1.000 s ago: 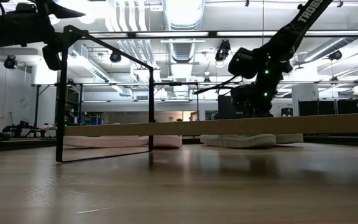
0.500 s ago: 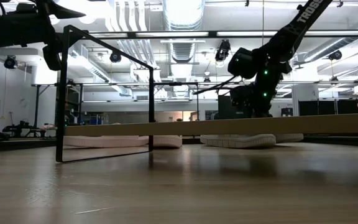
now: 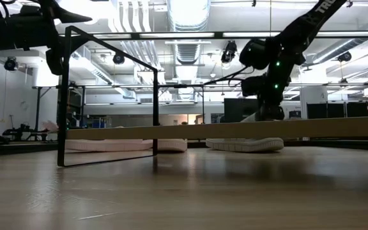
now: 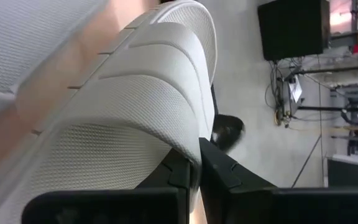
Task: Pick and place slides into the shelf
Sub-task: Put the right gray slipper on the shelf
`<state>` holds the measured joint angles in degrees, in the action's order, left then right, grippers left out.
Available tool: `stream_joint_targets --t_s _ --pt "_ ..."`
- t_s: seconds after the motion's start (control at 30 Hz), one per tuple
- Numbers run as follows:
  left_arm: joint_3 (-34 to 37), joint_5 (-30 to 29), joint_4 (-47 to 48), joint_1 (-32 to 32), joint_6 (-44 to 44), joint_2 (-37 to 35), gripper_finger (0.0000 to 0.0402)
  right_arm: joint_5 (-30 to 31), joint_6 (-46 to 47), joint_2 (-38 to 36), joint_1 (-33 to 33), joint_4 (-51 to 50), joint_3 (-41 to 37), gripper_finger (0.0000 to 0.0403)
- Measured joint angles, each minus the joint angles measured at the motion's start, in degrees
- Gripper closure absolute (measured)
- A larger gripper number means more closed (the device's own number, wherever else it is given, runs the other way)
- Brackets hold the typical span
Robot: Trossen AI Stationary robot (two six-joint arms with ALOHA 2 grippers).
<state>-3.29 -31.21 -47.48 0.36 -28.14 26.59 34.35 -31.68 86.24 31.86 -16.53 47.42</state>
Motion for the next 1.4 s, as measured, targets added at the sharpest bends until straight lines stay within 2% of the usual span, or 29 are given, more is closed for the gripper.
stream_joint_targets --t_s 0.2,0.33,0.53,0.73,0.93,1.03,1.27,1.4 --pt "0.02 -0.21 0.0 0.01 0.0 0.11 0.0223 1.91 2.41 -5.19 -0.12 -1.55 0.0 0.0394" --pt "0.02 -0.19 -0.02 0.02 0.0 0.23 0.0223 5.12 5.36 -9.74 -0.65 -6.9 0.79 0.0394" --pt "0.02 -0.83 -0.04 0.02 0.0 0.57 0.0223 5.27 17.13 -17.11 -2.11 -14.81 4.2 0.0394" --pt "0.02 -1.04 -0.04 0.02 0.02 0.74 0.0223 1.6 33.29 -20.68 -4.81 -21.49 10.85 0.0394" --pt "0.04 -1.07 -0.02 0.01 0.01 0.69 0.0223 2.15 47.94 -19.43 -9.87 -30.76 20.27 0.0394" --pt "0.04 -1.08 -0.04 0.02 0.02 0.66 0.0223 5.36 53.45 -17.12 -13.56 -36.89 25.49 0.0394" --pt "0.04 -1.08 -0.04 0.0 0.02 0.63 0.0223 10.52 67.75 -9.18 -20.63 -53.46 37.59 0.0394" --pt "0.04 -1.08 -0.04 0.0 0.02 0.62 0.0223 10.75 77.79 -4.34 -24.11 -62.05 42.73 0.0394"
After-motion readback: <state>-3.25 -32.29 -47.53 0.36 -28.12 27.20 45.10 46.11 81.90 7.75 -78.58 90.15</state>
